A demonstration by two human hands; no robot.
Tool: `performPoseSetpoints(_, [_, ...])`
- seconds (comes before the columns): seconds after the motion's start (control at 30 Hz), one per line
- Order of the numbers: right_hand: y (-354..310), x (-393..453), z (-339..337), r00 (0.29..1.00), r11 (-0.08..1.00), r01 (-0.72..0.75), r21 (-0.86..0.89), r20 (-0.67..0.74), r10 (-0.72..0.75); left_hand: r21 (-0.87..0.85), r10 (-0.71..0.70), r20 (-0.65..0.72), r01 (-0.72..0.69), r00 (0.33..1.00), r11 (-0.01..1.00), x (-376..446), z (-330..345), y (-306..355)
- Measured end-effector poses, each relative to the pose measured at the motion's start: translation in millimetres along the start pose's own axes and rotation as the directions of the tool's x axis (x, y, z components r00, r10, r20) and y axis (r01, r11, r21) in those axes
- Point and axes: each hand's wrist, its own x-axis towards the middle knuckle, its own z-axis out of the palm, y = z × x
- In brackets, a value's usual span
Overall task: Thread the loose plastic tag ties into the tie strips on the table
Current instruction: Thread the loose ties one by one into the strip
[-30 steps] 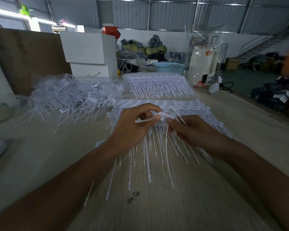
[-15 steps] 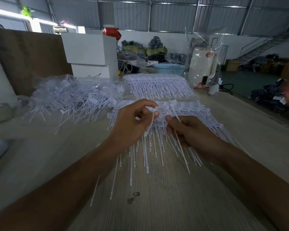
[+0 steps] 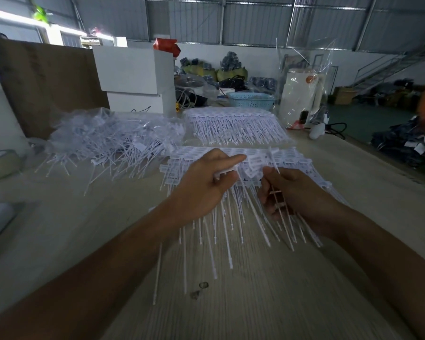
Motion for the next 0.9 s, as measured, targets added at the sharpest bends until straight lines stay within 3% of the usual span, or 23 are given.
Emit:
performPoseSetpoints(0.1, [2,2,6,1.000,1.000,-0.013,0.007,-0.002,0.013,-0.056,-0.002,0.087,0.007,0.996,0.998,-2,6,3])
performPoseSetpoints(0.2, [3,3,14,0.999,0.997,-0.033,0.075,-0.021,0.034,0.032,0.064,0.085,-0.067,0.994,0.997,-4,9,4])
performPoseSetpoints(0.4, [5,2,21,0.993,0.963,-0.114,0.244,0.045,0.106,0.004,0.060,-0.079,-0.060,0.995,0.998,-4,7,0])
performPoseSetpoints(0.6, [2,-4,22,0.979,0.945,-0.186,0.268,0.137,0.154,0.052,0.087,-0.195,-0.079,0.977,0.996,-1,3,3])
performPoseSetpoints(0.77, [0,-5,25,0.991,0.984,-0.084,0.157,0.120,0.065,0.054,0.127,-0.153,-0.120,0.980,0.991,-3,2,9])
performPoseSetpoints(0.9, [-1,-2,20,0.998,0.974,-0.050,0.223,0.036,0.043,0.091,0.120,-0.067,-0.114,0.991,0.989,-2,-3,4])
